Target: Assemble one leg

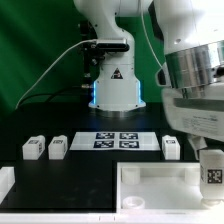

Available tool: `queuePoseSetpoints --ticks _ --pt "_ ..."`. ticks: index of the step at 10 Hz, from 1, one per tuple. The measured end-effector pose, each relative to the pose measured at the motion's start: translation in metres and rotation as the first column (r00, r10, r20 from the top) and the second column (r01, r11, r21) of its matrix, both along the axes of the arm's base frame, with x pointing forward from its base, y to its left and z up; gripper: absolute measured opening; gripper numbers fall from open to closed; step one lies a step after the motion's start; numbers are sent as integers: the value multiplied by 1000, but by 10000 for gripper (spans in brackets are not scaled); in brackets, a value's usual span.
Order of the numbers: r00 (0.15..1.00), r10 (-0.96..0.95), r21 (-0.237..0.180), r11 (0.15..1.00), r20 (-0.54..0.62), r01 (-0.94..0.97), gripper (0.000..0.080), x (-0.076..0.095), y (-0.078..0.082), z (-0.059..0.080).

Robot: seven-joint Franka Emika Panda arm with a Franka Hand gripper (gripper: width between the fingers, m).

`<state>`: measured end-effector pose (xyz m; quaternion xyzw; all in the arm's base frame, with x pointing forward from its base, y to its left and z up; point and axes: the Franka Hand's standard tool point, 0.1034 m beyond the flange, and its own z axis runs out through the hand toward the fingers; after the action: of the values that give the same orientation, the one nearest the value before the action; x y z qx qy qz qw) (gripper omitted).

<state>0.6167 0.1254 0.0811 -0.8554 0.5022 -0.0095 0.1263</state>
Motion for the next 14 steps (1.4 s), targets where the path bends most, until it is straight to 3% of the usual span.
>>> queuePoseSetpoints --ticks 4,5,6,8,10,13,14 --pt "931 361 -69 932 61 -357 649 -1 -1 -2" --pt "824 566 -149 818 33 -556 649 0 2 1" --pt "766 643 -188 756 29 -627 649 3 5 4" --pt "778 628 -179 769 31 -613 637 2 4 3" --pt "847 531 -153 840 29 -521 315 2 5 3" --pt "978 209 -47 977 17 -208 317 12 -2 6" --pt "1000 21 -1 1000 -12 -21 317 14 -2 6"
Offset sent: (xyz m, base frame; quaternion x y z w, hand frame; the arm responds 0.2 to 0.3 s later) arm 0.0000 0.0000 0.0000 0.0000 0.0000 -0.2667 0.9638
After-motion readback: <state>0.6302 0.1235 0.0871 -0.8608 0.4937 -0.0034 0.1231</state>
